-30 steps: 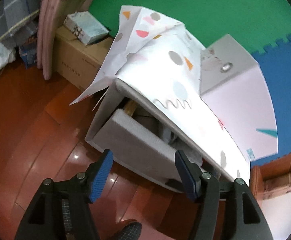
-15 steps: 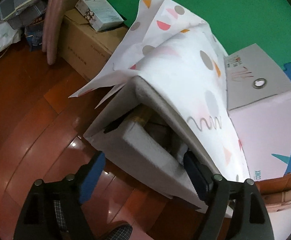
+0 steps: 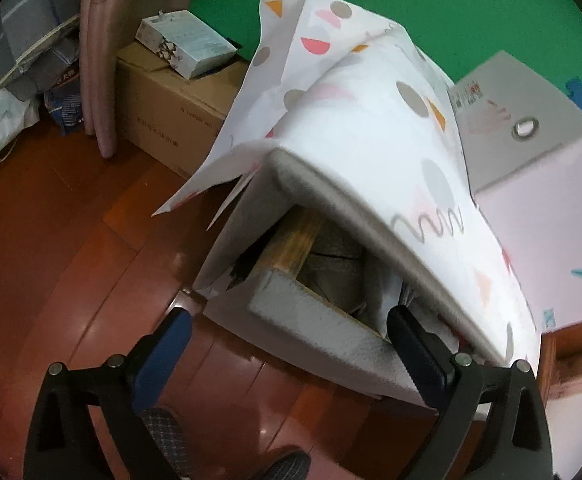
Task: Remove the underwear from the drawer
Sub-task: 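Hook the left tool on the top drawer front and pull it open, then reach the right tool into the drawer toward the beige knit underwear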
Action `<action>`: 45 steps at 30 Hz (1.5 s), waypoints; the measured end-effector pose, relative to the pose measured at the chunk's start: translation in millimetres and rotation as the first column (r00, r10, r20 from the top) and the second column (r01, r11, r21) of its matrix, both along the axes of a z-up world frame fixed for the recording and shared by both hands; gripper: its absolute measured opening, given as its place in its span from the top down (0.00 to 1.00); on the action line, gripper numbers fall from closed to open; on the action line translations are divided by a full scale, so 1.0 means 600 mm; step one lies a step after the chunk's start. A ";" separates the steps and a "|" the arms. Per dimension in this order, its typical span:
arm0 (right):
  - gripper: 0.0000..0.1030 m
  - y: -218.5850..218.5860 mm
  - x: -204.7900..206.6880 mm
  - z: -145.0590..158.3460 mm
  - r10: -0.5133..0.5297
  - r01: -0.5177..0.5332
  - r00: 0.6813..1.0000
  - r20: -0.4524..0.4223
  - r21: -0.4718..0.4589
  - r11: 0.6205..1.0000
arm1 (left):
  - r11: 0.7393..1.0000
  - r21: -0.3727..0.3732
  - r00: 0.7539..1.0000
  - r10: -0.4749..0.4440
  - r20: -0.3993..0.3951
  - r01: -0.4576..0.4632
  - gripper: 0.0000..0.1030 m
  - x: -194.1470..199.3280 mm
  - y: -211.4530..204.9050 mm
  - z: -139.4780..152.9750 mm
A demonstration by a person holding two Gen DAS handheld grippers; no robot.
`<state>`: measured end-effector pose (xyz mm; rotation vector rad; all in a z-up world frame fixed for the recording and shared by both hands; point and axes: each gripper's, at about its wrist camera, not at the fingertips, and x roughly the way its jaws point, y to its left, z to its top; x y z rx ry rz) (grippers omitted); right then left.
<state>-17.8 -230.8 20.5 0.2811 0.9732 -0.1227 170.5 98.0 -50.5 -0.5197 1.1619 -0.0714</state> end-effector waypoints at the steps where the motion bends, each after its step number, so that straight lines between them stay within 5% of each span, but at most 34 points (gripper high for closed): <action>1: 0.01 0.000 0.000 0.000 -0.001 0.001 1.000 0.001 0.000 1.000 | 1.000 0.009 1.000 -0.013 0.000 0.013 0.02 -0.007 0.001 0.001; 16: 0.01 -0.006 -0.018 0.016 -0.018 0.018 0.999 0.048 0.004 1.000 | 0.965 0.192 0.984 -0.176 -0.041 0.181 0.02 -0.119 0.004 0.025; 21: 0.01 -0.007 -0.019 0.017 -0.022 0.022 0.998 0.051 0.005 1.000 | 0.966 0.174 0.980 -0.178 -0.084 0.190 0.02 -0.137 0.015 0.023; 28: 0.01 -0.010 -0.016 0.015 -0.021 0.021 0.999 0.037 0.011 1.000 | 0.941 0.249 0.972 -0.213 -0.098 0.231 0.02 -0.148 0.009 0.034; 36: 0.01 -0.020 -0.003 0.006 -0.017 0.018 1.000 -0.023 0.034 0.999 | 0.925 0.273 0.963 -0.245 -0.107 0.266 0.02 -0.161 0.008 0.035; 45: 0.01 -0.003 0.040 -0.001 0.017 -0.027 0.991 -0.135 -0.065 0.998 | 0.909 0.327 0.965 -0.253 -0.063 0.260 0.02 -0.168 0.000 0.045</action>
